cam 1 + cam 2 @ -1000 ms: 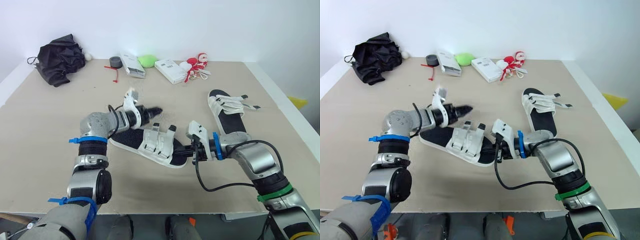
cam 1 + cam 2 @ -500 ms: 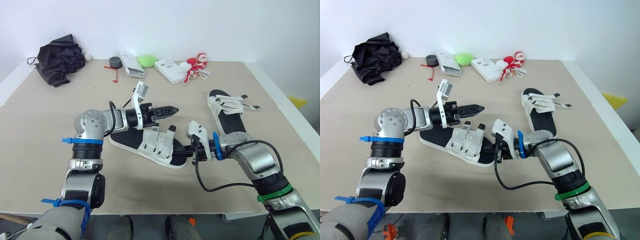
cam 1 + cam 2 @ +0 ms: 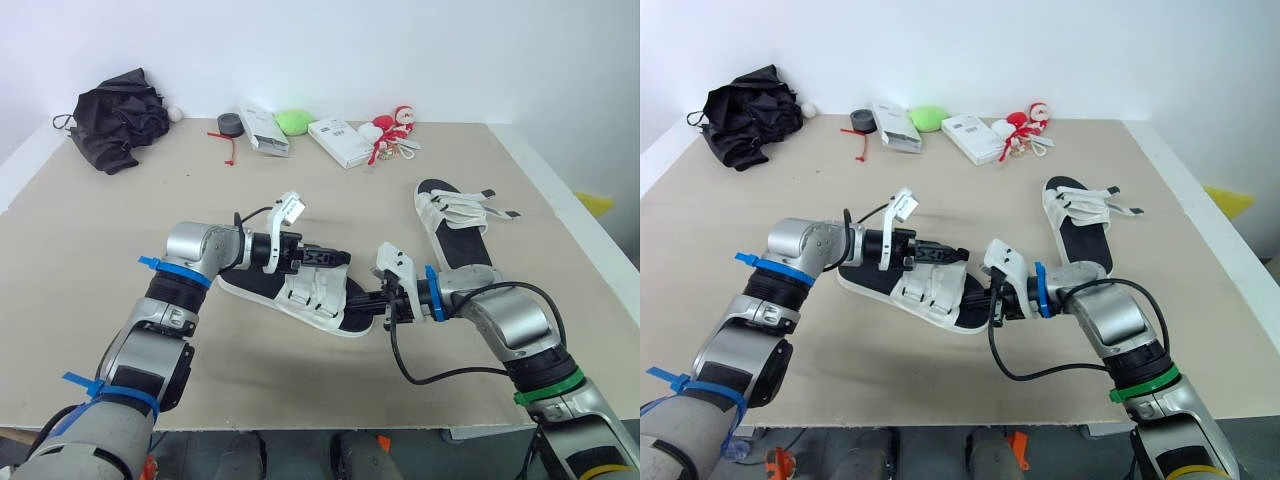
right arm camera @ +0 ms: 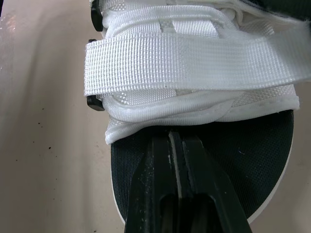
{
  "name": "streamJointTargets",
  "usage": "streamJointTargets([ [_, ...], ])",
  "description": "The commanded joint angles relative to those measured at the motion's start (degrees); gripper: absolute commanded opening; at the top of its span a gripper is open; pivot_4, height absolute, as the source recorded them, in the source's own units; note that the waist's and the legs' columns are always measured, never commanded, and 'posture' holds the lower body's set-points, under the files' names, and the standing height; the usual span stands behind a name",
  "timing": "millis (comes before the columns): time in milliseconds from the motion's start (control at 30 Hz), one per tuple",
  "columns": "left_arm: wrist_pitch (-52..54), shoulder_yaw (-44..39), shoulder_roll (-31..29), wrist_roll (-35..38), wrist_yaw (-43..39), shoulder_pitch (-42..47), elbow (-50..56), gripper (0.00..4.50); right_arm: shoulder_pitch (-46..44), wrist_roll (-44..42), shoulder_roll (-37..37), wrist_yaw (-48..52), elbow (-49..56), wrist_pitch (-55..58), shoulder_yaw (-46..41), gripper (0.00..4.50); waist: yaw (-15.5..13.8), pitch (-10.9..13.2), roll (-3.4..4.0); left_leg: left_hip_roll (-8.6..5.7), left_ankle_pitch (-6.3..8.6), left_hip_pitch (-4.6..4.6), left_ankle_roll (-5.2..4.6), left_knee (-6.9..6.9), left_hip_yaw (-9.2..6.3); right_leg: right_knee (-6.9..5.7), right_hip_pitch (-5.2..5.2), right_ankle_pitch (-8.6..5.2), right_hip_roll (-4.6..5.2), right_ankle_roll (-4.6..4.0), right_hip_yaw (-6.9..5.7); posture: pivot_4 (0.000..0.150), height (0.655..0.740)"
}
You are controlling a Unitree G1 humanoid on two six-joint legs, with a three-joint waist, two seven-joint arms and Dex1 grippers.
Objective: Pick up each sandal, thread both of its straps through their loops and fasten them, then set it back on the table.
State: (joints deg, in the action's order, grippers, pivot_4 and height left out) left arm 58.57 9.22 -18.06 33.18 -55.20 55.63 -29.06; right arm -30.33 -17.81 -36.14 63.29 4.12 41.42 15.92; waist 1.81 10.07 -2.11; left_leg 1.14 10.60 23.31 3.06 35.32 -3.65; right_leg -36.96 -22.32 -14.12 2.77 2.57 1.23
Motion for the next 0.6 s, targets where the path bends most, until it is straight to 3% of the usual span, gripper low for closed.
streamJointTargets([
  [33,2.1,3.8,0.7,0.1,-8.8,2.9,-1.0,3.56,3.1,2.9,-0.1,-2.2,-2.8,2.7,3.9,0.0,0.0,0.0,0.0,0.0,0.0,-0.01,-0.01,0.0,0.0,0.0,0.0,0.0,0.0,0.0,0.0,0.15,0.738],
  [200,-0.5,6.2,0.8,-3.5,-10.6,2.7,-2.7,3.56,3.9,2.6,-0.2,-2.6,-2.1,3.0,3.4,0.0,0.1,0.0,0.01,0.12,0.05,-0.01,-0.08,0.0,-0.01,-0.01,0.0,-0.04,-0.13,-0.07,0.0,0.15,0.738],
  [267,-2.9,4.2,2.2,-5.0,-7.4,3.5,-5.9,3.07,4.2,2.6,-0.1,-2.8,-2.0,3.0,3.4,0.0,0.0,0.0,0.01,0.12,0.05,-0.01,-0.09,0.0,-0.01,-0.01,0.0,-0.04,-0.13,-0.07,0.0,0.15,0.738],
  [500,-6.7,-0.2,4.1,-7.2,-3.1,5.2,-10.1,0.26,3.7,2.5,0.5,-3.0,-2.5,2.8,3.8,0.0,0.0,0.0,0.02,0.12,0.05,-0.03,-0.1,0.03,-0.03,-0.01,0.03,-0.03,-0.15,-0.05,0.0,0.15,0.738],
  [600,-6.8,-0.9,4.2,-8.0,-2.4,5.3,-10.1,0.07,3.6,2.6,0.7,-3.0,-2.6,2.8,3.8,0.0,0.0,0.0,0.03,0.15,0.05,-0.04,-0.1,0.03,-0.03,-0.02,0.03,-0.02,-0.18,-0.06,0.01,0.15,0.738],
])
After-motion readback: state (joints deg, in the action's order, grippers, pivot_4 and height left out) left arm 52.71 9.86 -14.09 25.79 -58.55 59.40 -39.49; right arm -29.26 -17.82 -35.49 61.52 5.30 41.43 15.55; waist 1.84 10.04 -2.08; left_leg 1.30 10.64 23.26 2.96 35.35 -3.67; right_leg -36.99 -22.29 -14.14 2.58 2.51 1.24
